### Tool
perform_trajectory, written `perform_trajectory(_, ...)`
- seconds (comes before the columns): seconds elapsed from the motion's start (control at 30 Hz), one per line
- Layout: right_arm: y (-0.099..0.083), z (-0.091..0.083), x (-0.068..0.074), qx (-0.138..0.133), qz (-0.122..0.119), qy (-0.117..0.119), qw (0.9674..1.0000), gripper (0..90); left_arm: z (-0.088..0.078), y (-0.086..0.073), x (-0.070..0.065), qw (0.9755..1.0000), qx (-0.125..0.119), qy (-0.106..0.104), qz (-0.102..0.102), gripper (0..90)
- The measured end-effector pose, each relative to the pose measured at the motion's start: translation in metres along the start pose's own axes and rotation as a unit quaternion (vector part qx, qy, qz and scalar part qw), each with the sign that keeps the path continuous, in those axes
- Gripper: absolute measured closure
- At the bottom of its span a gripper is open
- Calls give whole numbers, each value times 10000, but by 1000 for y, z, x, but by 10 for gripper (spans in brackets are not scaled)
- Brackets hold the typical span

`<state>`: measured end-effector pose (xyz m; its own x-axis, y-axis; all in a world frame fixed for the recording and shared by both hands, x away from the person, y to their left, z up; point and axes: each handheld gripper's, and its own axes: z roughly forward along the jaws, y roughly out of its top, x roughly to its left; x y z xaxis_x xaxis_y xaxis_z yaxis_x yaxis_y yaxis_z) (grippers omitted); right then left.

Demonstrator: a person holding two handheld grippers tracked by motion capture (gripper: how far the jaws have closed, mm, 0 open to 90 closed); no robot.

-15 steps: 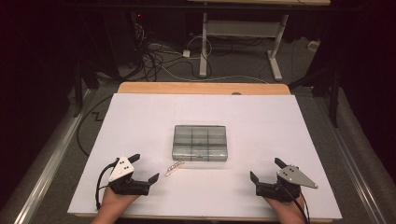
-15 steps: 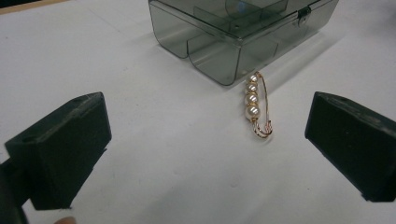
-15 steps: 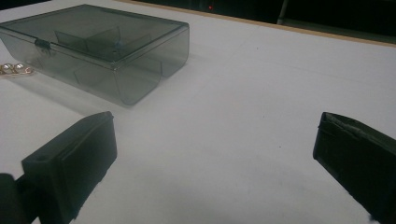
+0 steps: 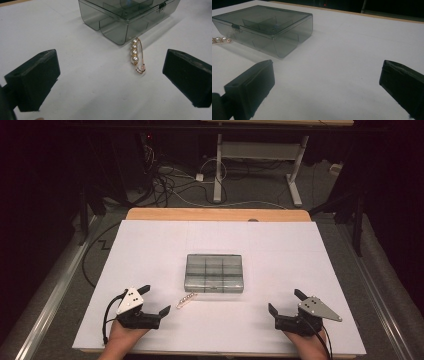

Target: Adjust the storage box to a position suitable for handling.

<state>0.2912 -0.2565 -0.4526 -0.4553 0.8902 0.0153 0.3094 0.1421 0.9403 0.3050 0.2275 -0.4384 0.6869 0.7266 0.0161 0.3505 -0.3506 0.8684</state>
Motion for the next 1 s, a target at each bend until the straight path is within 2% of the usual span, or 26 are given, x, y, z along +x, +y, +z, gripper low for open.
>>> perform_trajectory(0.1, 0, 0, 0, 4, -2, 10, 10000, 8, 0, 0, -1, 10000, 23, -12, 53, 19)
perform_trajectory(0.17, 0, 0, 1, 16, -51, 17, 10000, 16, 1, 0, 1, 10000, 27, -59, -23, 47)
perform_trajectory(0.33, 0, 0, 1, 18, -80, 17, 10000, 21, 2, 1, 2, 9999, 92, -134, -32, 149)
perform_trajectory(0.4, 0, 0, 1, 16, -68, 19, 10000, 23, 4, 2, 1, 9996, 227, -166, 31, 151)
perform_trajectory(0.7, 0, 1, 1, 34, -58, 43, 10000, 37, 6, 3, 1, 9991, 340, -233, 78, 261)
perform_trajectory(0.8, 0, 0, 1, 30, -89, 46, 9999, 39, 9, 4, 2, 9985, 462, -291, 87, 299)
perform_trajectory(0.83, 0, 1, 1, 30, -79, 41, 10000, 41, 9, 5, 2, 9982, 506, -300, 65, 327)
perform_trajectory(1.0, 0, 1, 1, 46, -94, 50, 9999, 43, 11, 7, 3, 9976, 651, -215, -41, 334)
